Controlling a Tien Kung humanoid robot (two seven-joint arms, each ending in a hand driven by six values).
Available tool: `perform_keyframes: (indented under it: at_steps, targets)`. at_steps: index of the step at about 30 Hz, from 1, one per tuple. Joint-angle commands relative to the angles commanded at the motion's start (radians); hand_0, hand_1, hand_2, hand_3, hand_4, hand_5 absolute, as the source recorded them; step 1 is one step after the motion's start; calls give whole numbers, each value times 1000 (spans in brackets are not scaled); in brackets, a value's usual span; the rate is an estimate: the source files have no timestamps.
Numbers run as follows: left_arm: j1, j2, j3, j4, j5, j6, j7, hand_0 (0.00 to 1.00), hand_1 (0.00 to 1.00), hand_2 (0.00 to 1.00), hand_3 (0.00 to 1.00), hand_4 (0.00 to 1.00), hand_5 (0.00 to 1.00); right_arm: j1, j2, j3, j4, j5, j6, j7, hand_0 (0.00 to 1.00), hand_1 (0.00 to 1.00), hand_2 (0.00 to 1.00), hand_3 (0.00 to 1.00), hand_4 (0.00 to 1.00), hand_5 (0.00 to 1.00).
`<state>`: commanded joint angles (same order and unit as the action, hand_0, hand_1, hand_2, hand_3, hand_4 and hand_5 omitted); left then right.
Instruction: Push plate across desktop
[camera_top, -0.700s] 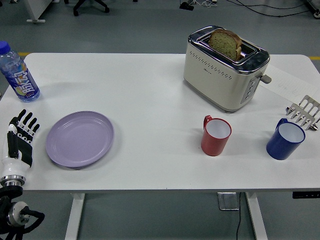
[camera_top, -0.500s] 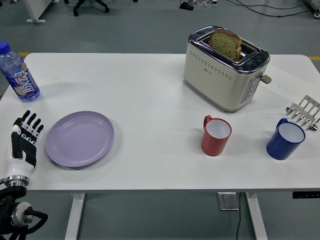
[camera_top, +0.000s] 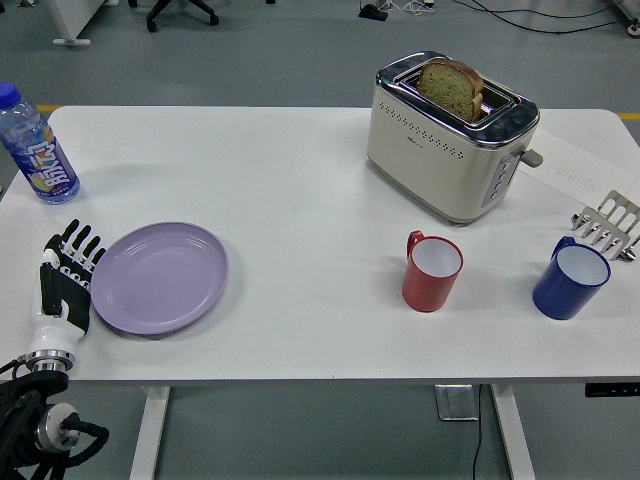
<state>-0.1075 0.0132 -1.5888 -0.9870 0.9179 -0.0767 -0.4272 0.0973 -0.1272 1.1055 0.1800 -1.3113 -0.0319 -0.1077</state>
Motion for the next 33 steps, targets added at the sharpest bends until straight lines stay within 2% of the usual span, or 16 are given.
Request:
perform_keyframes:
  at_steps: [12, 33]
  targets:
    - [-6, -10, 40, -2, -12, 1, -7, 885, 903, 928, 901, 500, 998, 1, -1, -1, 0, -2, 1, 1, 632, 563, 659, 612, 167, 315]
    - [-14, -13, 124, -5, -39, 5, -22, 884, 900, 927, 896, 498, 998, 0, -2, -6, 0, -1, 3, 0, 632, 563, 658, 612, 167, 315]
